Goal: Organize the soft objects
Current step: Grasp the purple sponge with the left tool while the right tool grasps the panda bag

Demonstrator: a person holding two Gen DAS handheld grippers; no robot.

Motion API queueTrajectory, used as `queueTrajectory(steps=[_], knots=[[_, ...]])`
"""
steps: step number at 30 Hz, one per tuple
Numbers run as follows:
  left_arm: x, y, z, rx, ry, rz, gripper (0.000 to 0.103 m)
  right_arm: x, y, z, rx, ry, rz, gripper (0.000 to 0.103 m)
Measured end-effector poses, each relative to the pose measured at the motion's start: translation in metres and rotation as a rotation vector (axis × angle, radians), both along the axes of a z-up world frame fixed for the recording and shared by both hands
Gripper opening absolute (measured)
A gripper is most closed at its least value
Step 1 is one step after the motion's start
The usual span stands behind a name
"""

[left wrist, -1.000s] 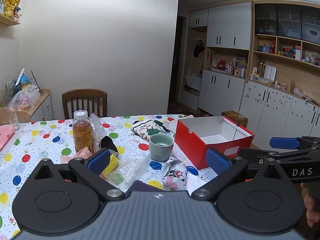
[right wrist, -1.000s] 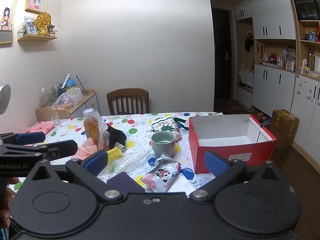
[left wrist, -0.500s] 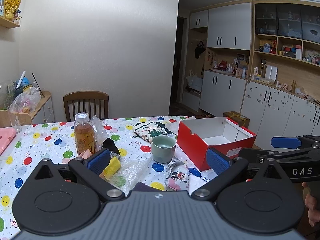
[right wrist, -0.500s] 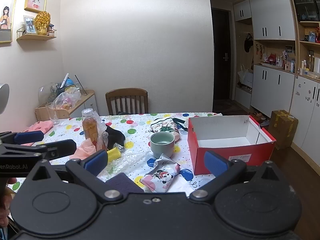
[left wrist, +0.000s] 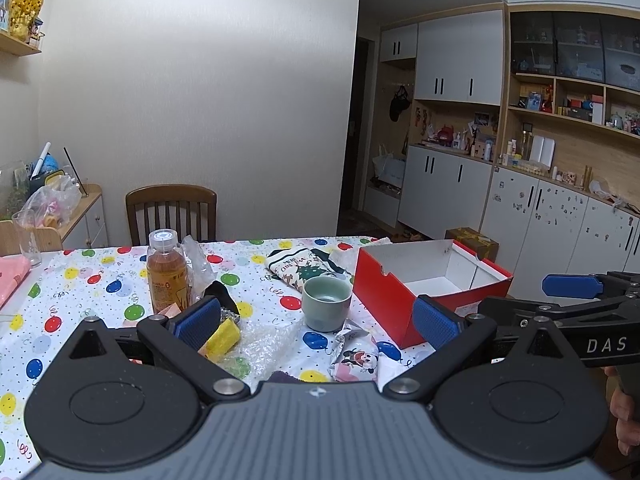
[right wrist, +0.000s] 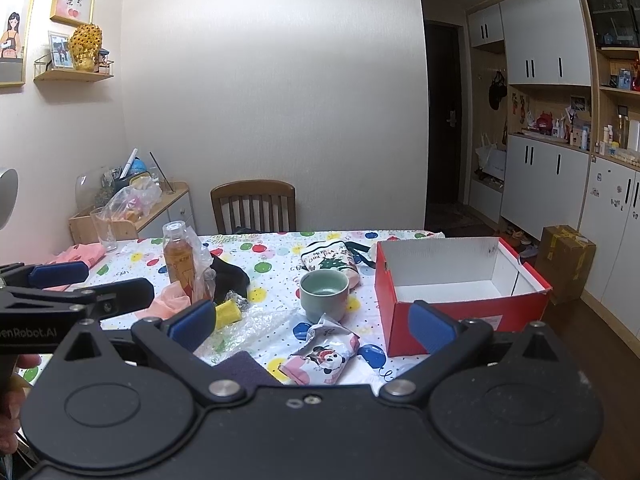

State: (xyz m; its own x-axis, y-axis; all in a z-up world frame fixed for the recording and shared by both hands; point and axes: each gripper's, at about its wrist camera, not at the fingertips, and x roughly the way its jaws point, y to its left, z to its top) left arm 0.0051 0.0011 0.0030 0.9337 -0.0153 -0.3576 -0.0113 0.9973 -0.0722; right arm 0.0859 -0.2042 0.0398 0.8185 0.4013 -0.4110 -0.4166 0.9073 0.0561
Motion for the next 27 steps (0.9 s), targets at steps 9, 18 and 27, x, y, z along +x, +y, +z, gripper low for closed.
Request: queueTrajectory(steps=[9, 18, 27], knots=[[0.006, -0.004, -0.001, -0.015, 0.002, -0.002, 0.103, 0.003, -0.001, 0.0, -0.008, 0.001, 0.004, 0.103], [0.031, -0.002, -0.012, -0.045, 0.042, -0.006, 0.103, 0.026, -0.003, -0.011, -0.015, 0.039, 0.018, 0.103], [0.075, 0.007, -0.035, -0.037, 0.14, 0.023, 0.103, 0.075, -0.003, -0.036, -0.015, 0.147, 0.07, 0.103]])
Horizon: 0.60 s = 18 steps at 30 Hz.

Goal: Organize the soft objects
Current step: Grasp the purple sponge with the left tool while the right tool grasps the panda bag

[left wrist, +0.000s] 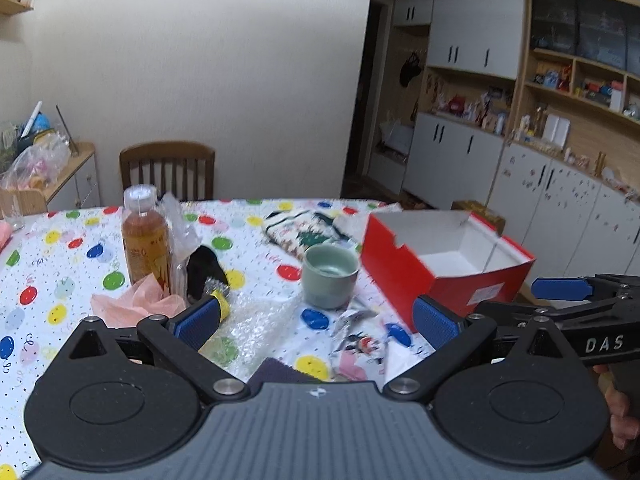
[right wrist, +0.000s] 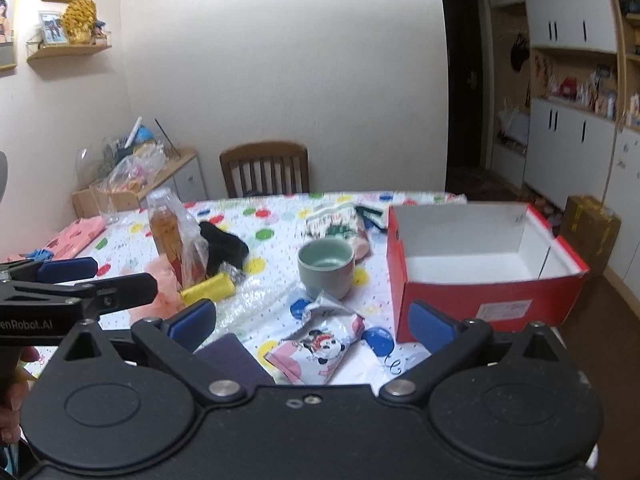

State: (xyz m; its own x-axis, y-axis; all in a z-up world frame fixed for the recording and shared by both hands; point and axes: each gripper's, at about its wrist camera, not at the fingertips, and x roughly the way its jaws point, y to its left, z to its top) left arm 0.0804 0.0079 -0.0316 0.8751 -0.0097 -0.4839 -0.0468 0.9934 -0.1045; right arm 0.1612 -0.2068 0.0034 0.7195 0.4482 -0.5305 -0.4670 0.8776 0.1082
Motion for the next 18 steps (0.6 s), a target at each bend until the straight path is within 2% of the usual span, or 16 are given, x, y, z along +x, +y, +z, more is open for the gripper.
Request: queueTrajectory(steps=[4, 9, 14, 18], knots=[[0.023, 0.005, -0.019, 0.051, 0.074, 0.063, 0.103, 0.026, 0.002, -0.017, -0.012, 0.08, 0.03, 0.103], [0.054, 0.014, -0.047, 0.02, 0.199, 0.091, 0.103, 0.055, 0.01, -0.038, -0.054, 0.136, 0.07, 0.1], [0.086, 0.021, -0.073, -0.033, 0.331, 0.149, 0.103, 0.087, 0.018, -0.055, -0.076, 0.191, 0.057, 0.097], [0.107, 0.021, -0.09, -0.071, 0.425, 0.191, 0.103, 0.113, 0.027, -0.069, -0.059, 0.299, 0.032, 0.095]])
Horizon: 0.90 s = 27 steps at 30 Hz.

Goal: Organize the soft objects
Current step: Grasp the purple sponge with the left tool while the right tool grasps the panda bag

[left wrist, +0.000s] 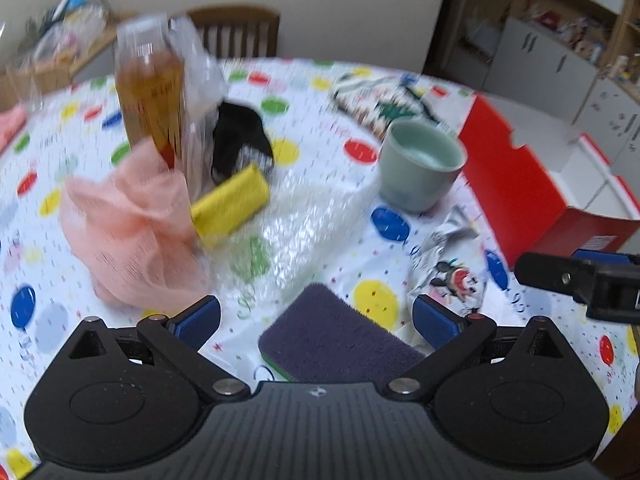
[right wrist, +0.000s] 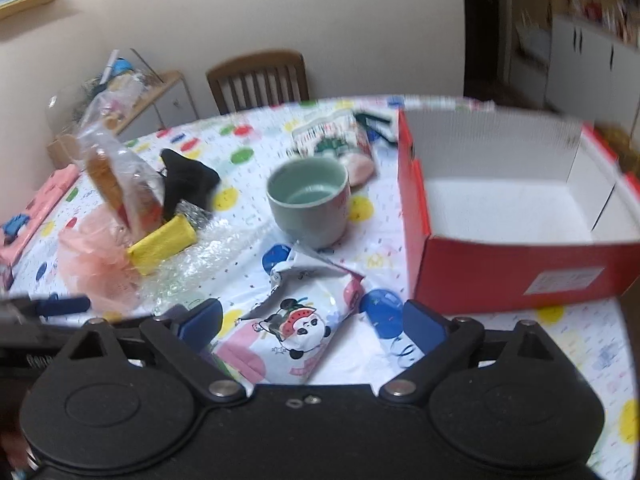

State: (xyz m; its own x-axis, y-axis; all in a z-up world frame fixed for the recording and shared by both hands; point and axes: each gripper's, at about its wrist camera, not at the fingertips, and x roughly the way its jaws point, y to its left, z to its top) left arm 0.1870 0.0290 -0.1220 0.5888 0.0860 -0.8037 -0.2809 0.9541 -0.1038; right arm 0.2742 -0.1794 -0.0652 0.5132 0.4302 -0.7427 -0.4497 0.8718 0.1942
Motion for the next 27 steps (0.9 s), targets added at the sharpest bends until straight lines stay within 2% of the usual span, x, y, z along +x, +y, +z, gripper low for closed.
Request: queueTrajectory(steps=[8, 11, 21, 27], knots=[[0.025, 0.0, -0.022, -0.081, 0.141, 0.121, 0.102, 0.037, 0.023, -0.024, -0.001, 0.17, -0.068, 0.091], [0.03, -0.002, -0.026, -0.084, 0.173, 0.151, 0.102, 0.044, 0.032, -0.03, -0.014, 0.202, -0.085, 0.091], [0.037, 0.004, -0.044, -0.172, 0.239, 0.295, 0.102, 0.062, 0.04, -0.054, -0.035, 0.276, -0.226, 0.088], [0.041, 0.001, -0.049, -0.186, 0.247, 0.313, 0.09, 0.066, 0.044, -0.067, -0.057, 0.306, -0.253, 0.082]])
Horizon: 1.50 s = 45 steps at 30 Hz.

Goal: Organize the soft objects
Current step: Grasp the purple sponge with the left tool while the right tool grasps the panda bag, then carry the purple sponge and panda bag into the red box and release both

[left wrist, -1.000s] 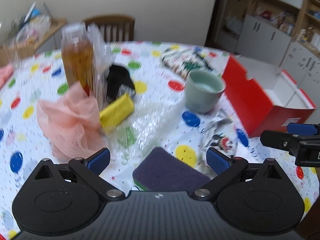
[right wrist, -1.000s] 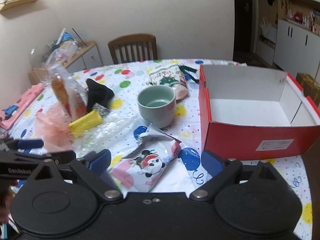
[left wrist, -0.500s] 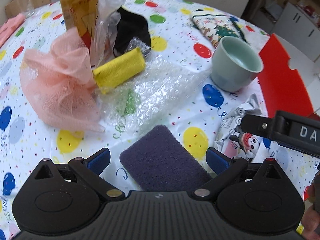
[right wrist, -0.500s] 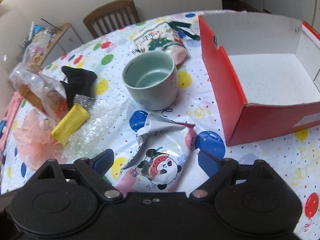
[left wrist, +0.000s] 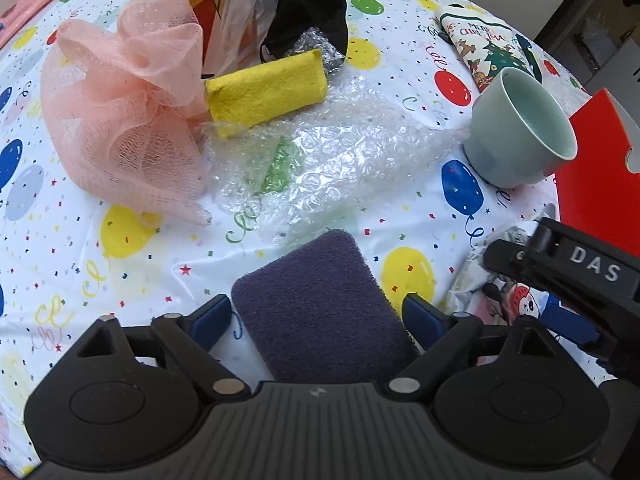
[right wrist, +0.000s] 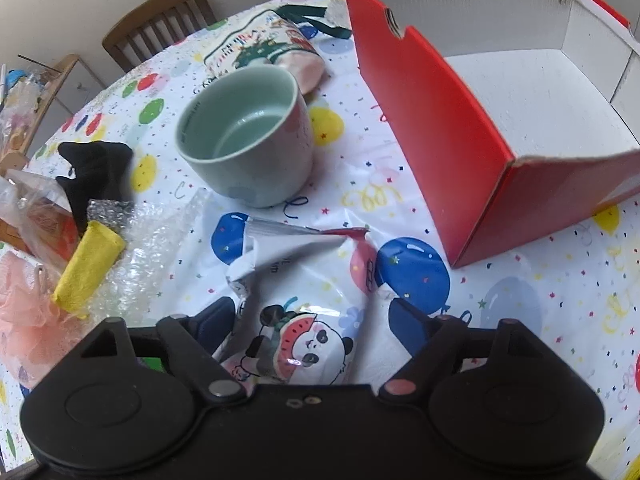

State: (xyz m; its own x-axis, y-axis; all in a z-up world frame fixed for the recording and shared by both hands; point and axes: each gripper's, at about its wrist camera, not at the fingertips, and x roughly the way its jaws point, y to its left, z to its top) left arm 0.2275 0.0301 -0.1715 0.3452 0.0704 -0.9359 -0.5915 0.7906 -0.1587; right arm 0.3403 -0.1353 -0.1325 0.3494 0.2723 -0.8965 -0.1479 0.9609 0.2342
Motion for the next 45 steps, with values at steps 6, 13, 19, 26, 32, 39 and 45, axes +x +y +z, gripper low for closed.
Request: queueTrajectory(steps=[6, 13, 19, 26, 32, 39, 45], knots=[[0.001, -0.004, -0.001, 0.018, -0.005, -0.002, 0.088, -0.001, 0.005, -0.001, 0.004, -0.001, 0.014, 0.076], [-0.002, -0.004, 0.001, 0.019, -0.028, -0.007, 0.086, -0.002, 0.002, -0.001, 0.039, -0.002, 0.02, 0.06], [-0.01, 0.0, 0.002, 0.001, -0.064, -0.008, 0.085, -0.009, -0.002, 0.004, 0.053, -0.021, 0.027, 0.048], [-0.022, 0.002, 0.016, 0.013, -0.121, -0.019, 0.085, -0.02, -0.011, 0.015, 0.067, -0.059, 0.021, 0.045], [-0.033, 0.002, 0.038, 0.025, -0.176, -0.052, 0.085, -0.034, -0.02, 0.035, 0.087, -0.087, 0.025, 0.045], [-0.048, -0.006, 0.071, 0.051, -0.279, -0.162, 0.085, -0.057, -0.033, 0.069, 0.1, -0.137, 0.061, 0.045], [-0.059, -0.017, 0.105, 0.095, -0.376, -0.277, 0.085, -0.076, -0.047, 0.107, 0.096, -0.218, 0.095, 0.045]])
